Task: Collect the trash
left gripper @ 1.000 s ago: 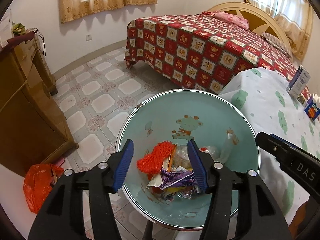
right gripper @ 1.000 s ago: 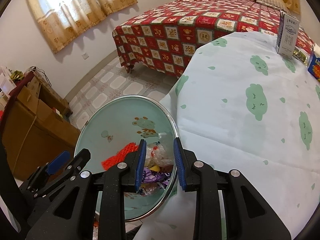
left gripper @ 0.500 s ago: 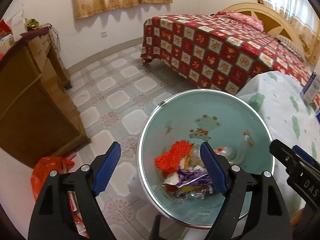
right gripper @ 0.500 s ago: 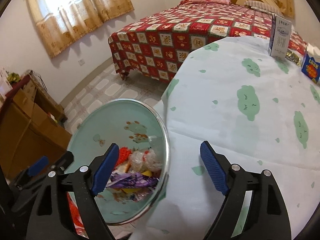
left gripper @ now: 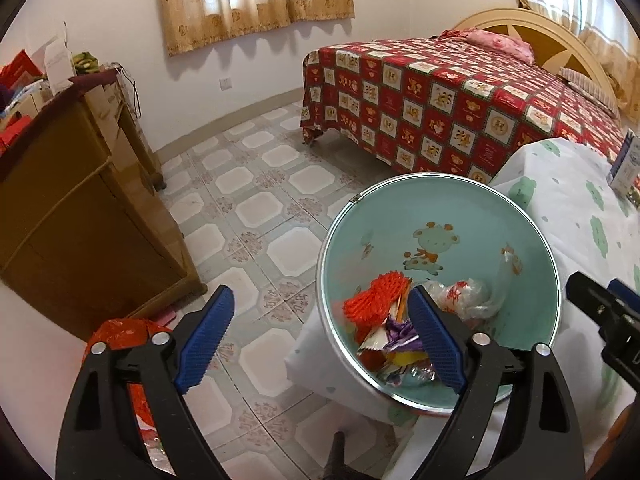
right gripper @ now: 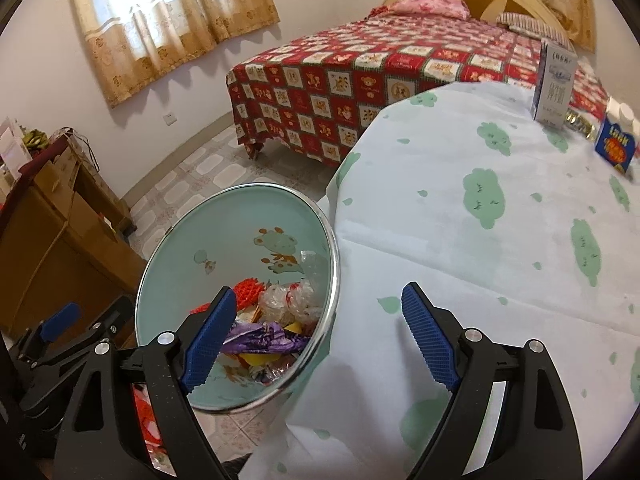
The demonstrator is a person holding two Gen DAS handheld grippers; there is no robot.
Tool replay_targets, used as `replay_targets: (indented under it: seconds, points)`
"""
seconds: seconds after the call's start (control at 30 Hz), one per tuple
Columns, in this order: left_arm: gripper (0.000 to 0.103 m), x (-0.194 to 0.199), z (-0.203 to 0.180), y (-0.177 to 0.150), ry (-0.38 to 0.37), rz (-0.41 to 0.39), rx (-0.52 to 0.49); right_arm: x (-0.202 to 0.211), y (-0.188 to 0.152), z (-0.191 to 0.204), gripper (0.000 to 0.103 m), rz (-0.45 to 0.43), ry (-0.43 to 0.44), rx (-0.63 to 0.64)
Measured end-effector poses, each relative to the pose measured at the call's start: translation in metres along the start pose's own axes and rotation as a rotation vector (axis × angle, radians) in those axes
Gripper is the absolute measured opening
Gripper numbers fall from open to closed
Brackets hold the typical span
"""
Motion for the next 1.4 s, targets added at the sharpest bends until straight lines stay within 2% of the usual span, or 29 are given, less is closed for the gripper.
replay_targets:
  seconds: [0.2,0.33,0.47,0.67,0.8,1.2,1.4]
  points:
    - [0.092,0.02,0.005,-0.003,0.019,-0.048,-0.018,0.022,-0.006,0.006,0.083,-0.04,-0.008,0.027]
    - [0.097,0.042,0.009,-0.001,0.014,-0.11,-0.021,0.044,-0.007,0.011,0.086,-0.09,-0.022,0.045]
    - [0.097,0.066,0.015,0.003,0.035,-0.188,-0.026,0.06,-0.008,0.016,0.086,-0.127,-0.027,0.059]
    - [0.097,0.09,0.025,0.015,0.025,-0.231,0.003,0.09,-0.005,0.022,0.087,-0.197,-0.032,0.078]
    - [0.097,0.115,0.034,0.023,0.024,-0.287,0.018,0.11,-0.004,0.028,0.087,-0.248,-0.031,0.089]
    - [0.097,0.187,0.058,0.033,-0.046,-0.431,0.092,0.177,0.0,0.044,0.089,-0.484,-0.013,0.125]
    - [0.097,0.208,0.06,0.032,-0.072,-0.49,0.097,0.203,0.001,0.047,0.091,-0.584,-0.016,0.135]
Point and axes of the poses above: each gripper's, at about its wrist camera, not at the fingertips, and x roughly against the way its jaws point, z to its left, y to its top, the point moved 1 cm from there along -x, roughly the way its jaws point, and after that the axes turned 7 degrees about y, right-handed, at the moved point
